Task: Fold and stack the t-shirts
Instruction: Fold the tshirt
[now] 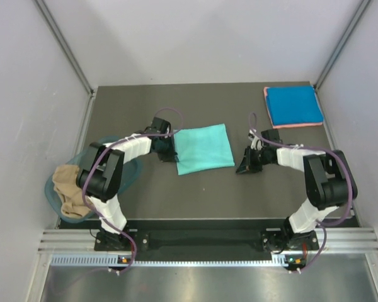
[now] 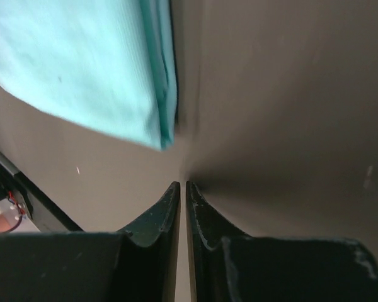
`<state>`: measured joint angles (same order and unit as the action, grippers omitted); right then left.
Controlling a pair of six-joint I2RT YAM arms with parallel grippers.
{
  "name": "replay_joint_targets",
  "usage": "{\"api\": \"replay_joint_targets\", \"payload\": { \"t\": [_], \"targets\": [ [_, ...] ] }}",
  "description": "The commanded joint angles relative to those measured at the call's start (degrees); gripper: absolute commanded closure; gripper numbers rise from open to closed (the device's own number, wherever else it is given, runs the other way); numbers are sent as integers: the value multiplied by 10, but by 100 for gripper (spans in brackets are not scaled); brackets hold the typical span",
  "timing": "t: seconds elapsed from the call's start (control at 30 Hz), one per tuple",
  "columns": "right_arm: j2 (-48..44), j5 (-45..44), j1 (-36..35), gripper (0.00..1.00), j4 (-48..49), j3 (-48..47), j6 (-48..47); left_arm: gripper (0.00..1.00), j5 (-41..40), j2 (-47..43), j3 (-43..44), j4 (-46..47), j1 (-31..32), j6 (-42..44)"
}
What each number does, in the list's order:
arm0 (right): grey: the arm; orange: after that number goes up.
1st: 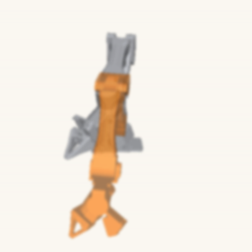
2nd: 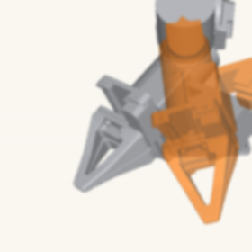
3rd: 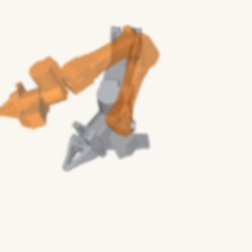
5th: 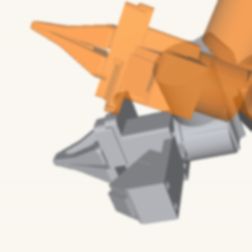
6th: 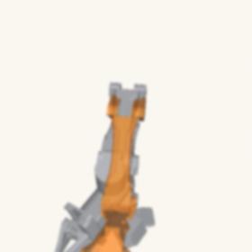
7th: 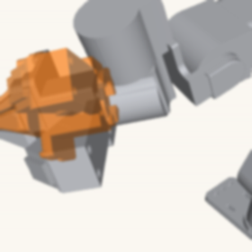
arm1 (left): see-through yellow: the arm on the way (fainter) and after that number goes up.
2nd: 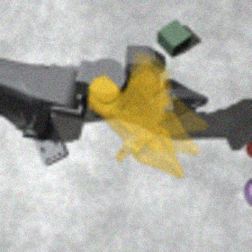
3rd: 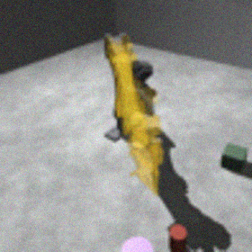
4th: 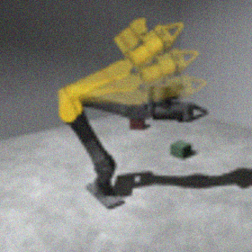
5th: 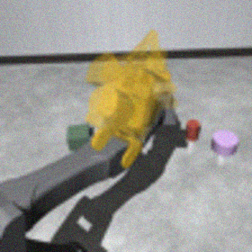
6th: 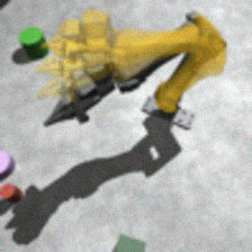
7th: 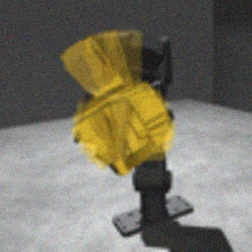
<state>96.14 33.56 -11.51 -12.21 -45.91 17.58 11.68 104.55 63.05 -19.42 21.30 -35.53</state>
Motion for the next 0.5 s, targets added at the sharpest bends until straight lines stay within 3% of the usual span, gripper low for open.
{"api": "replay_joint_targets", "payload": {
  "t": [0.0,0.07,0.1,0.13,0.2,0.37,0.47],
  "targets": [
    [-66,-24,-5,91,-9,47,14,100,-38,-45,-40,-61,16,-9],
    [-95,-26,-5,85,-14,65,18,98,-48,-58,-56,-67,20,-9],
    [-103,-28,-5,81,-19,66,17,94,-51,-68,-60,-66,20,-9],
    [-117,-34,-5,74,-25,63,18,83,-68,-73,-57,-69,20,-9],
    [-128,-58,-5,69,-43,50,15,78,-97,-70,-38,-94,19,-2],
    [-97,-53,-4,61,-67,-57,-11,69,-179,-44,102,-180,18,23],
    [-49,-25,-6,48,-72,-118,-32,67,-143,-35,155,-164,18,45]
  ]
}}
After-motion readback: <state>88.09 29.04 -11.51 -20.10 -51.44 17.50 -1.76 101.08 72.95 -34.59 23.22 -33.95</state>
